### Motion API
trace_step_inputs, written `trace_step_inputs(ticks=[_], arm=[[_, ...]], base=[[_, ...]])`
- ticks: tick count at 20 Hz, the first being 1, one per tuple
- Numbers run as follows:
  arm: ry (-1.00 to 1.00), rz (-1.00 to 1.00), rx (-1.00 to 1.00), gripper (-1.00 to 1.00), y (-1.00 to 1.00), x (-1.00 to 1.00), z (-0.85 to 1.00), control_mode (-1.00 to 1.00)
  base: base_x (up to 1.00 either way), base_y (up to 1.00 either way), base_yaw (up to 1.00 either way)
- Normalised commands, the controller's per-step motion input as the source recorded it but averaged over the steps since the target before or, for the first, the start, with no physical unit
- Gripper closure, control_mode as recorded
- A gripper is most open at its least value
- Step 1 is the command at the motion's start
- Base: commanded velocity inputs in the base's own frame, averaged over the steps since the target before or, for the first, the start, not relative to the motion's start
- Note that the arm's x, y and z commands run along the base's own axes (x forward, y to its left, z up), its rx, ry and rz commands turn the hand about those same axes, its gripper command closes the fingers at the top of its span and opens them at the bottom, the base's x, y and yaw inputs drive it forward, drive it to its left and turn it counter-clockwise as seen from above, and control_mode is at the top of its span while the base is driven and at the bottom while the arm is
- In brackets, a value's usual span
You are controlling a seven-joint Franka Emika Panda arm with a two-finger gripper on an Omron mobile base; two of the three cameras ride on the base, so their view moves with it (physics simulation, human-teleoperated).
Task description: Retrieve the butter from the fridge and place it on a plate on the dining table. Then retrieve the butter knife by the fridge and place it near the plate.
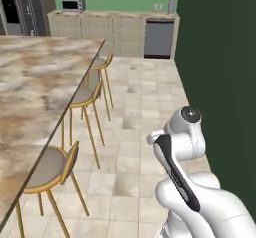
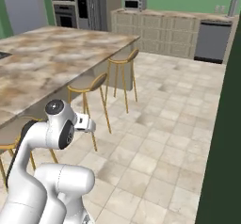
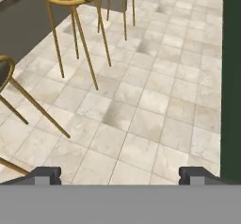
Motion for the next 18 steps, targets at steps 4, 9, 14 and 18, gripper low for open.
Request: trace_step_inputs(ticks=[4, 9, 14, 18], arm=[[0.0, 0.0, 0.0, -1.0, 0.0, 0.0, 0.0, 1.0], [0.0, 0.0, 0.0, -1.0, 0.0, 0.0, 0.0, 1.0], [0.0, 0.0, 0.0, -1.0, 0.0, 0.0, 0.0, 1.0], [0.0, 0.0, 0.0, -1.0, 0.0, 0.0, 0.0, 1.0]], base=[[1.0, 0.04, -0.27], [1.0, 0.0, -0.21], [1.0, 0.0, -0.2], [1.0, 0.0, -0.19]])
